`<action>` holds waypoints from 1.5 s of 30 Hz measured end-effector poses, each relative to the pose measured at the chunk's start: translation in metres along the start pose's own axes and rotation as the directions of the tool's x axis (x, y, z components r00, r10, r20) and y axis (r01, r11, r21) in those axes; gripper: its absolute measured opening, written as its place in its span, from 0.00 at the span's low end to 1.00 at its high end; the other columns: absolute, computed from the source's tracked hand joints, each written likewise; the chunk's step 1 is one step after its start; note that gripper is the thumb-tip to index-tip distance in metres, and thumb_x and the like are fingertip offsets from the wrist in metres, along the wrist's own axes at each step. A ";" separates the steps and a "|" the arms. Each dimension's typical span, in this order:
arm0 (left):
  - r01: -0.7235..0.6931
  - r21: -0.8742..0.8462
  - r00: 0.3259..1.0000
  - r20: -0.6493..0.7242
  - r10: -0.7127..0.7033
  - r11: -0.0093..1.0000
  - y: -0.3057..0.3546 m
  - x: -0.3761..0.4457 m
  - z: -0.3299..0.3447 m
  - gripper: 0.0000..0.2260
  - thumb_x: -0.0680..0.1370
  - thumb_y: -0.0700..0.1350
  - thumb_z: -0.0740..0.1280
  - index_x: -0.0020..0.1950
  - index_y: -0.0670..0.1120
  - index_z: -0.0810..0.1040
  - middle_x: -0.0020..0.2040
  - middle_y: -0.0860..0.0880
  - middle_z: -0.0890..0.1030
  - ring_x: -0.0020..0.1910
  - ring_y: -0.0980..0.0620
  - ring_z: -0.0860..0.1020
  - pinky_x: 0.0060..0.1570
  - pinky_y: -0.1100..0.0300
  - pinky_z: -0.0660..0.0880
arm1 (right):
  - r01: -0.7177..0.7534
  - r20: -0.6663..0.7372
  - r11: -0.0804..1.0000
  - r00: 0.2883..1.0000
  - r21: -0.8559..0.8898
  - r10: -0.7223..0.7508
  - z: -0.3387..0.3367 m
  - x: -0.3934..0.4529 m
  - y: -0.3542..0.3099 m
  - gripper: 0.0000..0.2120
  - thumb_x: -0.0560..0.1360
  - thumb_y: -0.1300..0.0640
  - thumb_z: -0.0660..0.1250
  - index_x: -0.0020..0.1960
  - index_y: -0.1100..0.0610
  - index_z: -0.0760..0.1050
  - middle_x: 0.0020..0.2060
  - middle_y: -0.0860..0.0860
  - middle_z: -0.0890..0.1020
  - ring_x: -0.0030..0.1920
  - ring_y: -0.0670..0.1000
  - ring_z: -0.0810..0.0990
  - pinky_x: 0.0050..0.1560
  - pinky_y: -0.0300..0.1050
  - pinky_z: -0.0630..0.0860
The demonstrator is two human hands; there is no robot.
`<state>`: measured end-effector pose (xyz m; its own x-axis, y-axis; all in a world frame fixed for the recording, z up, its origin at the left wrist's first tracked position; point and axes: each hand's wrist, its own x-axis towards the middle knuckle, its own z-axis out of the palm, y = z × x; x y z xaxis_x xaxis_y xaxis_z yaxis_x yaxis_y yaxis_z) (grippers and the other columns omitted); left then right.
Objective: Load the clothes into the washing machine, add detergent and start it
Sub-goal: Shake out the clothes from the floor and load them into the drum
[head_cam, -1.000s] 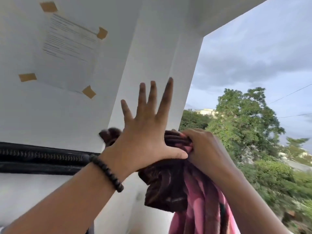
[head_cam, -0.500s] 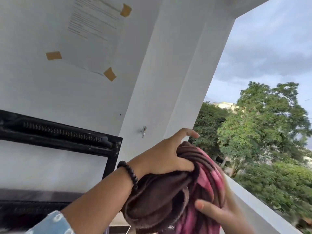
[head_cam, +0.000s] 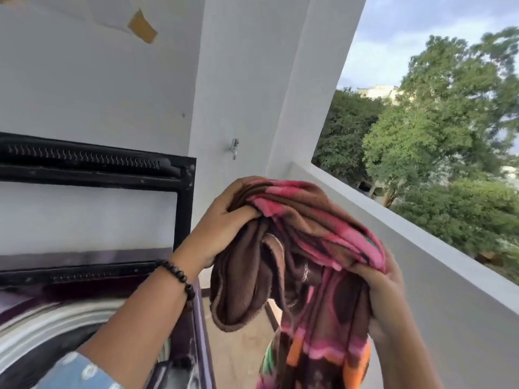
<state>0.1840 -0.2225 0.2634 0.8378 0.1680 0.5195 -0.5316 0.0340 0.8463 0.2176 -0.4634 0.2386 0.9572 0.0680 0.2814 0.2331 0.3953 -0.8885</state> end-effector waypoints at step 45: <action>-0.190 0.886 0.865 0.354 -0.355 0.422 -0.037 -0.079 0.000 0.60 0.64 0.61 0.76 0.74 0.63 0.28 0.74 0.56 0.67 0.74 0.54 0.63 0.71 0.32 0.35 | 0.461 0.577 0.464 0.804 -0.757 0.144 0.029 -0.035 0.049 0.37 0.62 0.53 0.78 0.68 0.44 0.68 0.56 0.41 0.80 0.55 0.39 0.77 0.55 0.32 0.72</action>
<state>0.1377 -0.2373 0.1909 0.9575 -0.2159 0.1911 -0.2733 -0.8908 0.3630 0.1901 -0.4199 0.1959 0.7038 0.6403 0.3076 0.6789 -0.4787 -0.5568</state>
